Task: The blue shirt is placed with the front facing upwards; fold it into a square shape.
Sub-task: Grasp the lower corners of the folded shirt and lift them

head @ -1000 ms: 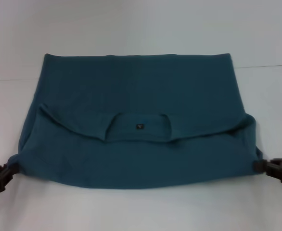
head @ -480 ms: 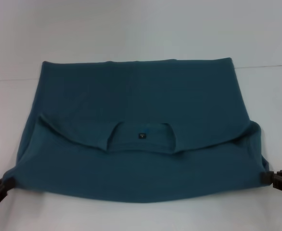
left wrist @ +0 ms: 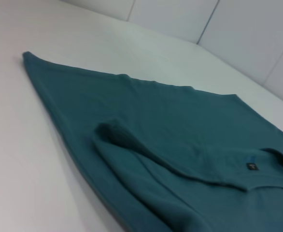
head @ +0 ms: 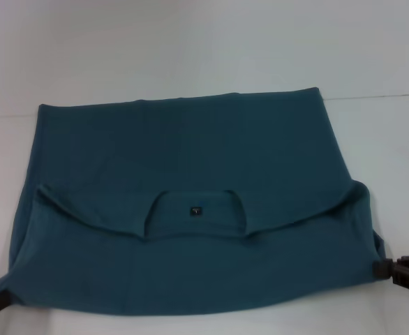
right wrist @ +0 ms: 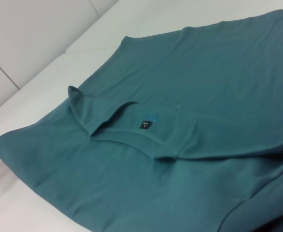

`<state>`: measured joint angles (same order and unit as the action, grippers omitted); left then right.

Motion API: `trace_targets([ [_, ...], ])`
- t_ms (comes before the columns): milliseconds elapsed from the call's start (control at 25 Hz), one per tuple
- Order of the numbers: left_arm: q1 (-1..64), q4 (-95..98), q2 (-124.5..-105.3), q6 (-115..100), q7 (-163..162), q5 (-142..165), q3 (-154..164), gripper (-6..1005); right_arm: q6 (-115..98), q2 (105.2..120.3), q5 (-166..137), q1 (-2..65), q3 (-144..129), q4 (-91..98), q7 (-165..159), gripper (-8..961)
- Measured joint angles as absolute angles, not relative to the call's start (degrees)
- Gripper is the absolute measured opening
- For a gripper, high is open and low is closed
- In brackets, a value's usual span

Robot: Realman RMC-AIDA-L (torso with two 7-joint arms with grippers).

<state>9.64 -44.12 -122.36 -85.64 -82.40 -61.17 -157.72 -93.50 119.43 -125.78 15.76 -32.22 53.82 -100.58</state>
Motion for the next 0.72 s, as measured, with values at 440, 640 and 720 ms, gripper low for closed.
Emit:
trace_targets([
  [440,8.8,-43.4,-122.12,-89.2,-81.6,-60.8,-157.4,72,-97.5,119.41,-125.8,12.4,-27.9,54.9,-98.5,36],
  [640,9.1,-43.4,-121.96,-91.3,-81.6,-60.8,-157.4,72,-99.3,119.24,-125.9,11.7,-26.0,55.0,-97.4,36],
  [720,9.0,-43.4,-121.85,-92.2,-81.6,-60.9,-157.7,72,-99.5,119.27,-125.9,11.4,-25.8,55.0,-97.0,35],
])
